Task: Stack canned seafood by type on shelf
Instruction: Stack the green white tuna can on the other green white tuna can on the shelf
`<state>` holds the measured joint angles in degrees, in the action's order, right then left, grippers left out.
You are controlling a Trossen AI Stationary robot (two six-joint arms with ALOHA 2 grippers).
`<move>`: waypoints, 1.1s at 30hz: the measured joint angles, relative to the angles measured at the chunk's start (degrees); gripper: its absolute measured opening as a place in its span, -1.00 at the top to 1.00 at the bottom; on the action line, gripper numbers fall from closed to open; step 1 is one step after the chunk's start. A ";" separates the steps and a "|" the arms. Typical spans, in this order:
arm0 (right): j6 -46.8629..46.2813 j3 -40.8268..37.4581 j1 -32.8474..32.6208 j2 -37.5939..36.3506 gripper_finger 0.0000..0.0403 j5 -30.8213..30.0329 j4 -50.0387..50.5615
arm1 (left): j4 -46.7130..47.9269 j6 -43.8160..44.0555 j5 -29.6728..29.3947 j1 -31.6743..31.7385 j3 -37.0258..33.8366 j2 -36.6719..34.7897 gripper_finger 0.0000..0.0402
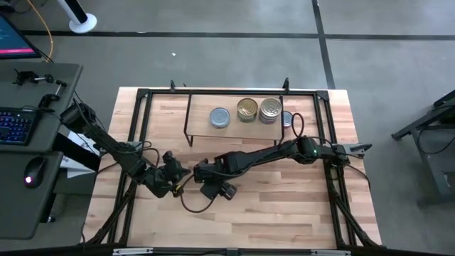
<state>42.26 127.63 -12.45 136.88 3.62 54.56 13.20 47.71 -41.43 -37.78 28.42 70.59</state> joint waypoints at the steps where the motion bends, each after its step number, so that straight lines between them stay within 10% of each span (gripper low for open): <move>1: -0.04 -0.19 -0.01 0.04 -0.25 0.00 -0.47 | -0.22 0.16 0.01 -0.01 0.00 0.00 1.00; 21: -7.27 -0.70 -1.33 -3.11 0.42 -9.65 0.27 | 1.69 -7.16 -0.18 0.59 5.44 -10.28 1.00; 33: -13.40 0.66 6.55 -12.25 0.42 -47.65 1.27 | 5.66 -23.03 -1.75 4.22 10.12 -28.48 1.00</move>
<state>28.86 128.29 -5.90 124.63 -44.04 55.83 18.85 24.67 -43.18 -33.56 38.54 42.10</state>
